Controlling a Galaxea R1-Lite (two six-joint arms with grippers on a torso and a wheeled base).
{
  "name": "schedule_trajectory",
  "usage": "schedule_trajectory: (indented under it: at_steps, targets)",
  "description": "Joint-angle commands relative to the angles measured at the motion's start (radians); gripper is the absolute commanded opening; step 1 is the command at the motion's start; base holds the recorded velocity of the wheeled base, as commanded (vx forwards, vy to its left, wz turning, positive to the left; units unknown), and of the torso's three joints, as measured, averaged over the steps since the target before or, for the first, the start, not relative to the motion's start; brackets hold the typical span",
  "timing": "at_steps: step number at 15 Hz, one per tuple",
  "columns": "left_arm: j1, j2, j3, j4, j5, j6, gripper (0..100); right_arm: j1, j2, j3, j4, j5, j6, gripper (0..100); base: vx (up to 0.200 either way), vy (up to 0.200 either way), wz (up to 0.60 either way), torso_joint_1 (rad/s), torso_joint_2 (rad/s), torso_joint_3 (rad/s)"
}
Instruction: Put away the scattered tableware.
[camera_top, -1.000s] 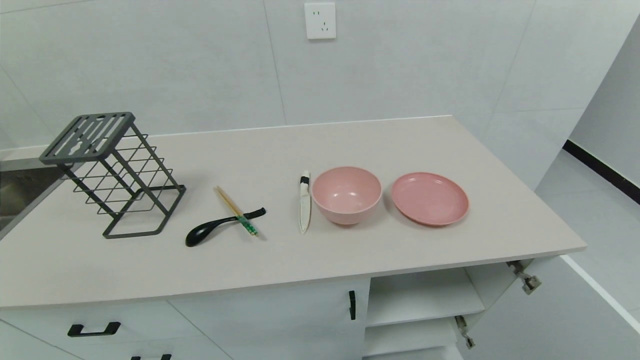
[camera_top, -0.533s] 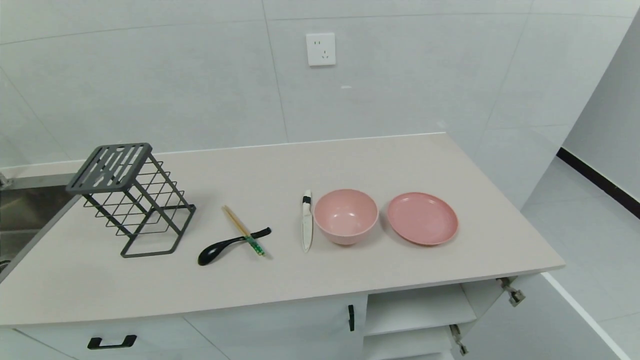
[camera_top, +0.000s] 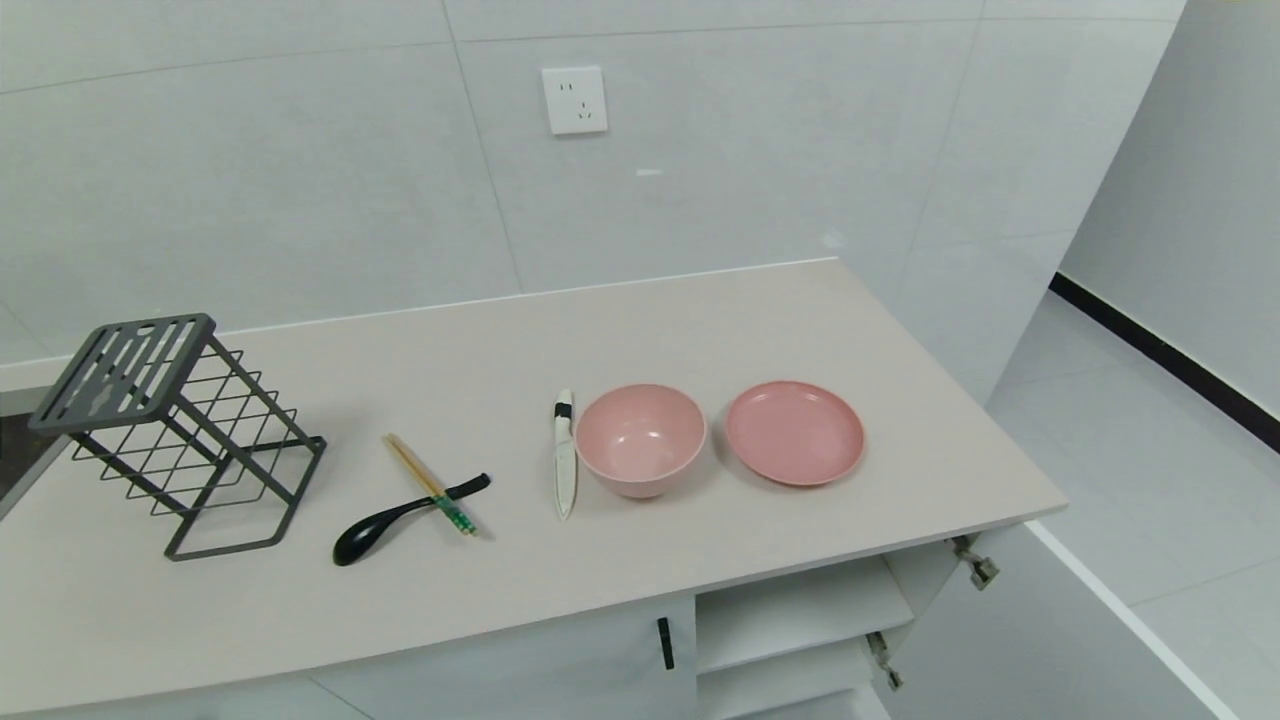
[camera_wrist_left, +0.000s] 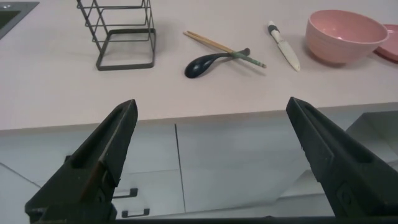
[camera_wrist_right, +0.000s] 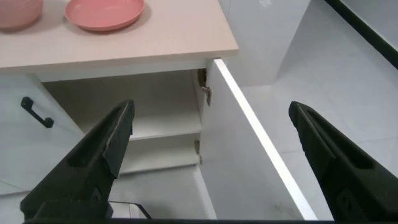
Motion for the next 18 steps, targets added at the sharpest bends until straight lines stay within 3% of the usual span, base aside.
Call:
schedule_trajectory:
  at_steps: [1, 18]
  targets:
    - [0.000, 0.001, 0.000, 0.000, 0.000, 0.000, 100, 0.000, 0.000, 0.000, -0.001, 0.000, 0.000, 100, 0.200, 0.000, 0.00, 0.002, 0.00, 0.002]
    - [0.000, 0.001, 0.000, -0.002, 0.000, 0.003, 100, -0.001, 0.000, 0.000, -0.005, 0.003, -0.042, 100, 0.012, 0.000, 0.00, 0.000, 0.00, 0.000]
